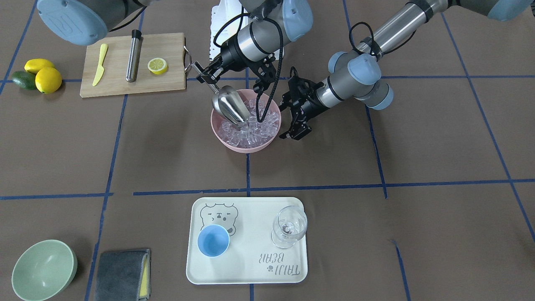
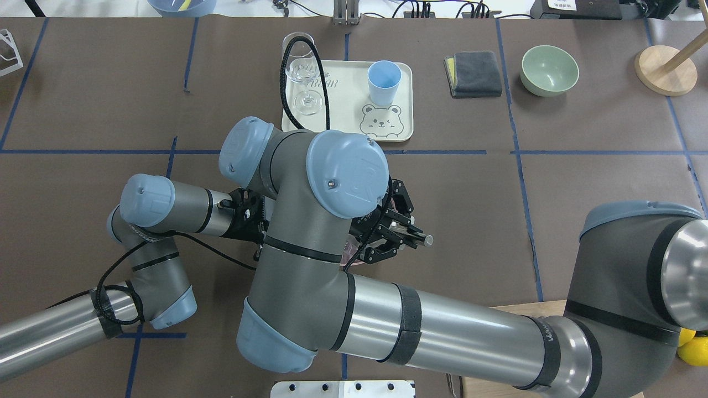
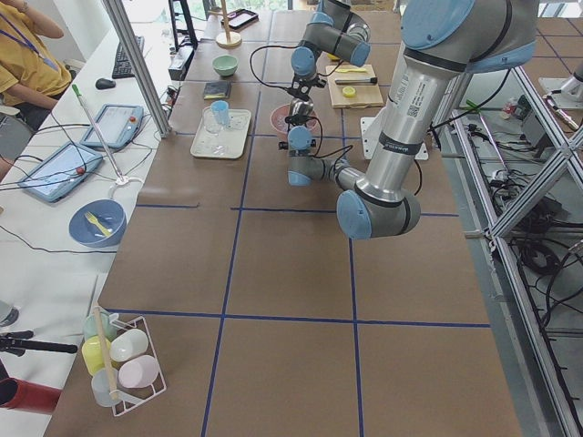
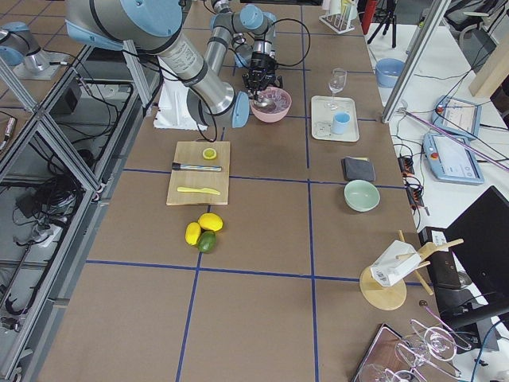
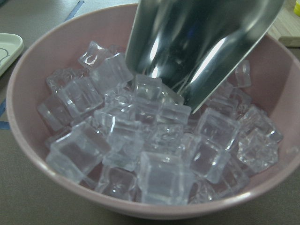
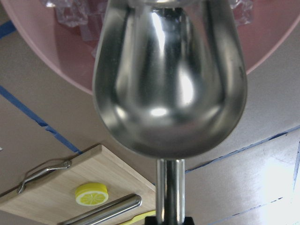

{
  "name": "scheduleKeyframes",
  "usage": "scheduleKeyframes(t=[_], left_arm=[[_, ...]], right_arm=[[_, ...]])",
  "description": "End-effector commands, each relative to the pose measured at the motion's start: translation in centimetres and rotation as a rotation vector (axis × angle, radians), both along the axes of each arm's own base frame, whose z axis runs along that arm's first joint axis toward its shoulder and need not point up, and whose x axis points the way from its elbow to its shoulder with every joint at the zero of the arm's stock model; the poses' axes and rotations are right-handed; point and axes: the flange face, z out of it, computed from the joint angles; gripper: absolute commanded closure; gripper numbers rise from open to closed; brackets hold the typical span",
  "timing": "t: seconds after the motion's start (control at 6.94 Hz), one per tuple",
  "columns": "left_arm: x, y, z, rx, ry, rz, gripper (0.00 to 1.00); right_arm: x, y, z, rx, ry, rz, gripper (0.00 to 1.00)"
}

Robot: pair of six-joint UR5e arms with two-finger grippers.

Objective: Put ice in cup with scoop
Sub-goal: 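Dig the scoop into the ice with the right gripper, left holding the bowl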

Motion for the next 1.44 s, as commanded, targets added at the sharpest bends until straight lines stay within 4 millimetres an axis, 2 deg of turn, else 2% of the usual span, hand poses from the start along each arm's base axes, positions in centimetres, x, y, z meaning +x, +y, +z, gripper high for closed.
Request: scheduleKeyframes(t=[0.0,0.43,0.72,0.86,1.01,1.15,1.3], left_arm=[[0.0,0.0,0.0,0.000,0.000,0.000,0.00],[0.0,0.0,0.0,-0.002,0.000,0.000,0.00],[0.0,0.0,0.0,-0.003,0.000,0.000,0.00],[0.0,0.0,0.0,-0.003,0.000,0.000,0.00],[0.0,0.0,0.0,-0.003,0.000,0.000,0.00],[0.0,0.0,0.1,-0.005,-0.001,0.000,0.00],[0.1,0.1,0.1,-0.005,-0.001,0.001,0.00]], right_arm=[[-0.8,0.0,1.1,0.012,-0.027,0.004,1.00],[-1.7,-0.1,2.7,0.029,-0.069,0.043,1.00],[-1.8,-0.1,2.5,0.038,-0.096,0.049,1.00],[-1.8,-0.1,3.0,0.047,-0.120,0.057,1.00],[-0.9,0.3,4.8,0.064,-0.161,0.071,1.00],[0.2,0.8,5.6,0.073,-0.188,0.081,1.00],[0.6,1.0,5.6,0.077,-0.204,0.084,1.00]])
